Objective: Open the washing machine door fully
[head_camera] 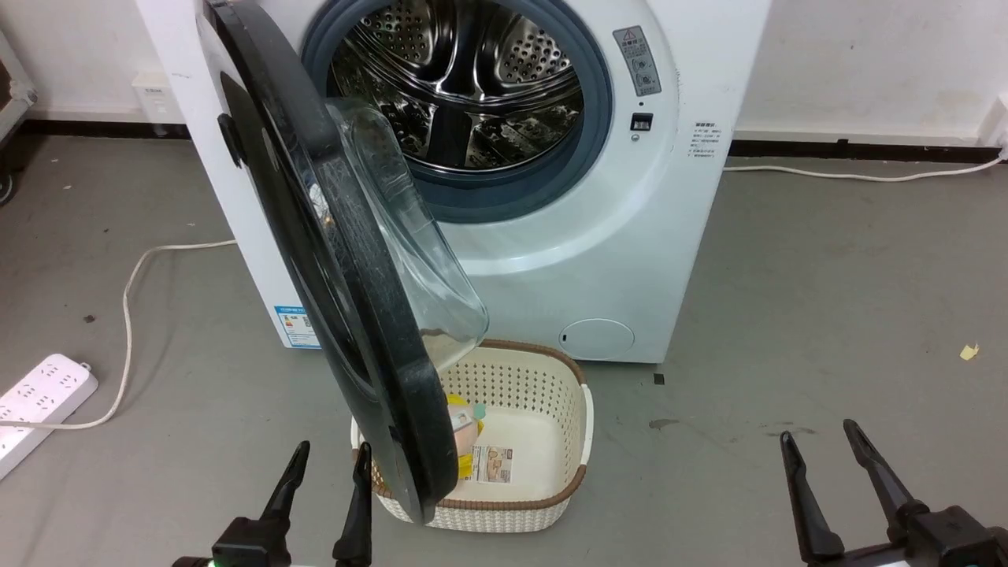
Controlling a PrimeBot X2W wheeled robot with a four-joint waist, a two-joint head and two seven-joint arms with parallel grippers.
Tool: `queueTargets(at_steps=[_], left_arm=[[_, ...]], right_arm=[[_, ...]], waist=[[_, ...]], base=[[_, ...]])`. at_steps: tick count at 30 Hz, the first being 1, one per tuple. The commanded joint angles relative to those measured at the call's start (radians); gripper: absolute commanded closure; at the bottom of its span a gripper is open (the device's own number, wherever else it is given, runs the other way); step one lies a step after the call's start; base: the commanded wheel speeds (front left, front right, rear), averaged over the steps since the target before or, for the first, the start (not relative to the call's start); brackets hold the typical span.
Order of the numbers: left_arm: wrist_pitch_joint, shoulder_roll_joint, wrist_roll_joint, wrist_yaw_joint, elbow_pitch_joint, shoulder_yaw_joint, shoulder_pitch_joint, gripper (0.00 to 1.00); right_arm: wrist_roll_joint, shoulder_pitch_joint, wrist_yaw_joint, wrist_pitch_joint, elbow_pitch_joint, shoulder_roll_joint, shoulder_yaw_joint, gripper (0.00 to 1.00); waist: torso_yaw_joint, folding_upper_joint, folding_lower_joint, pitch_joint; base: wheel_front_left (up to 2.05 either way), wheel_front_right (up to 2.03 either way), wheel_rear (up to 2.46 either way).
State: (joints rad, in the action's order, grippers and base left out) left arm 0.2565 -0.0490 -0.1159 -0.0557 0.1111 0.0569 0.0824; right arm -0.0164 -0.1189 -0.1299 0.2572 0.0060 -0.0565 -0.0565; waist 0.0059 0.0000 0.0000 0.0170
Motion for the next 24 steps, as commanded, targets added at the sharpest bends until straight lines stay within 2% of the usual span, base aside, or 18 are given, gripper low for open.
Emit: queueTargets(at_steps=[1,2,8,14,17,18,24], left_arm=[[0.005,-0.001,-0.004,0.0,-0.003,0.003,-0.002,0.63],[0.005,-0.001,-0.005,-0.002,-0.003,0.005,-0.002,1.0],[0.005,-0.001,-0.01,-0.017,-0.005,0.013,0.001,1.0],[0.005,-0.001,-0.048,-0.009,-0.066,-0.007,-0.005,1.0],[0.005,-0.001,-0.084,0.008,-0.127,-0.031,-0.016,1.0],[0.005,-0.001,-0.123,0.035,-0.252,-0.059,-0.052,1.0],[0.005,-0.001,-0.123,0.065,-0.405,-0.037,-0.118,1.0]], right_arm=[[-0.004,-0.007,-0.001,0.004,-0.003,0.006,0.001,0.0],[-0.004,-0.008,-0.001,0.004,-0.003,0.006,0.002,0.0],[-0.007,-0.012,-0.001,0.004,0.002,0.006,0.005,0.0],[-0.007,-0.01,-0.001,0.004,0.004,0.006,0.003,0.0],[-0.007,-0.011,-0.001,0.004,0.004,0.006,0.003,0.0],[-0.008,-0.013,-0.001,0.005,0.008,0.006,0.007,0.0],[-0.01,-0.012,-0.001,0.005,0.015,0.006,0.013,0.0]], waist=[[0.001,0.0,0.0,0.0],[0.001,0.0,0.0,0.001],[0.007,0.0,0.0,0.007],[0.013,0.0,0.0,0.014],[0.016,0.0,0.0,0.017],[0.017,0.0,0.0,0.02],[0.013,0.0,0.0,0.021]], base=[[0.0,0.0,0.0],[0.0,0.0,0.0],[0.0,0.0,0.0],[0.0,0.0,0.0],[0.0,0.0,0.0],[0.0,0.0,0.0],[0.0,0.0,0.0]])
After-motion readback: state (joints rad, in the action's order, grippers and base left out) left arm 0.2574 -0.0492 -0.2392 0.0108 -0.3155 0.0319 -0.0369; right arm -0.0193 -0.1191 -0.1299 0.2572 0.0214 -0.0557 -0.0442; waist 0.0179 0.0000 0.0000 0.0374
